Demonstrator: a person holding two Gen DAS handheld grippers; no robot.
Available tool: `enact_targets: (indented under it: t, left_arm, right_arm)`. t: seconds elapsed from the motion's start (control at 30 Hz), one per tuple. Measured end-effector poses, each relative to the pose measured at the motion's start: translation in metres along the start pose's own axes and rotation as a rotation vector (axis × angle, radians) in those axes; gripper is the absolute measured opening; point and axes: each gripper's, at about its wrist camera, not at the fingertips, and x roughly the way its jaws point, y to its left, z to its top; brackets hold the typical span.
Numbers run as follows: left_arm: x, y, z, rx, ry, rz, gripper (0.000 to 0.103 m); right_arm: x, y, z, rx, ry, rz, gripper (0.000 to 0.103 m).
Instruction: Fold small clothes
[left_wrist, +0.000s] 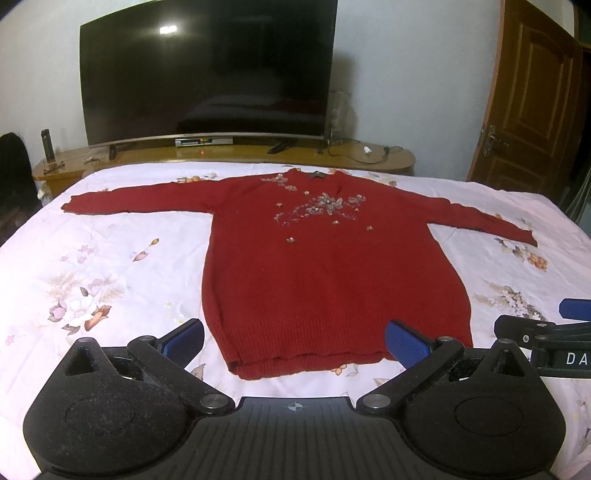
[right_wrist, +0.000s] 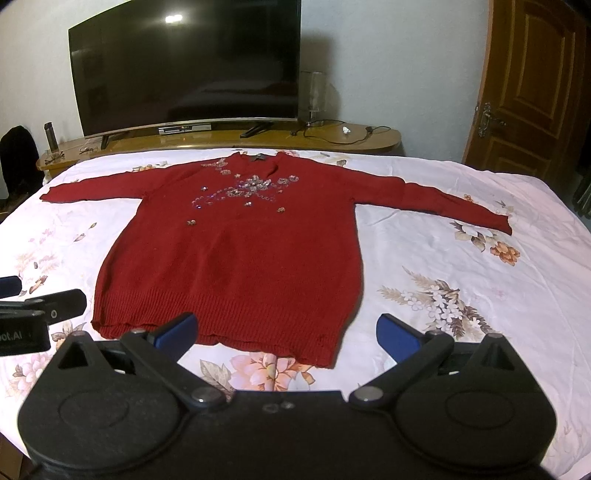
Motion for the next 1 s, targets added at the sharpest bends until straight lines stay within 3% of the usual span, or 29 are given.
enact_targets:
  t: [1.0]
  left_arm:
    - [0.0024,0.0009,-0.0044,-0.007,0.009,-0.001,0.103]
  right_arm:
    - [0.0008,0.0038,-0.0015,-0.002,0.011,0.005,0.102]
